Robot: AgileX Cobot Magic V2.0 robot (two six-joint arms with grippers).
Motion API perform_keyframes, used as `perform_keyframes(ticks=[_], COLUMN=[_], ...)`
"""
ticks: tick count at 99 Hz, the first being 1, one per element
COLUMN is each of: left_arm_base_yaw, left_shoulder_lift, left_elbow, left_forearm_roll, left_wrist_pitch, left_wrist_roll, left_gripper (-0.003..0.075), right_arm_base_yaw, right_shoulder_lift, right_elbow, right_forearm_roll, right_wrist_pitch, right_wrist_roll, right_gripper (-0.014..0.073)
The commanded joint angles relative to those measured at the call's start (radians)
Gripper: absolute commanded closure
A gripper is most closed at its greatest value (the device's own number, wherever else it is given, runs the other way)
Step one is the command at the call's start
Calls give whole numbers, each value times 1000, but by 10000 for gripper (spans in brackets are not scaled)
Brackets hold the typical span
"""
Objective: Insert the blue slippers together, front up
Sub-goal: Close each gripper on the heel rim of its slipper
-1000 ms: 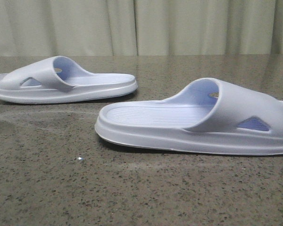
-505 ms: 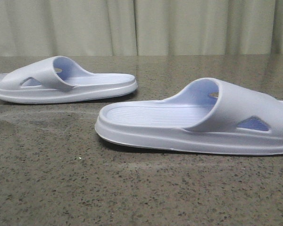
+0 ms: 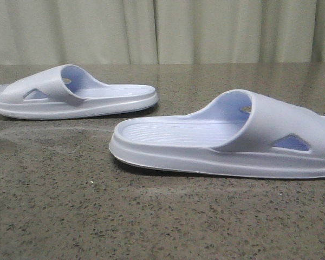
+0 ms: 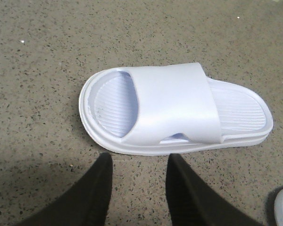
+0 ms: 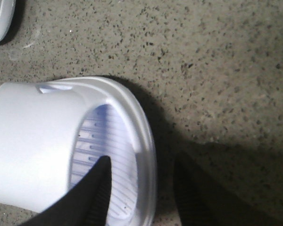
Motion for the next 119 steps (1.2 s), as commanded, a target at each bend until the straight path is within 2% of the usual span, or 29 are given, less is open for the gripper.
perform_keyframes(ticks=[1,11,34,39,45,46,47,48,50,53,76,98,119], left_arm_base_yaw=[4,4,4,4,4,4,4,4,4,4,27,199,248], left_shoulder_lift=[-8,-8,-8,-8,-8,-8,-8,-8,-8,-8,48,266,426], left_elbow=[-38,-38,-38,-38,-38,-38,-38,-38,-38,-38,-57,-200,-290], left_forearm_roll=[-41,-41,-41,-41,-41,-41,-41,-41,-41,-41,-68,-256,-254], left_wrist_pitch=[-16,-10,-1,-1,-1,-1,-1,-1,-1,-1,11,307,414], left_wrist_roll=[1,1,1,1,1,1,1,1,1,1,1,131,144], left_gripper=[482,482,482,482,482,482,482,482,482,482,482,482,482], right_arm_base_yaw=[-6,-6,-4,-4,-4,-4,-4,-4,-4,-4,-4,-4,-4], right_shoulder_lift=[11,48,69,69,69,69,69,69,69,69,69,69,69], right_elbow=[-28,-28,-28,-28,-28,-28,-28,-28,-28,-28,-28,-28,-28], right_forearm_roll=[54,104,106,106,106,106,106,106,106,106,123,136,165], right_wrist_pitch=[47,83,99,95,95,95,95,95,95,95,82,68,68], right_wrist_roll=[-30,-76,-93,-93,-93,-93,-93,-93,-99,-101,-101,-117,-145], right_gripper=[335,335,361,421,559,559,604,604,666,702,699,701,701])
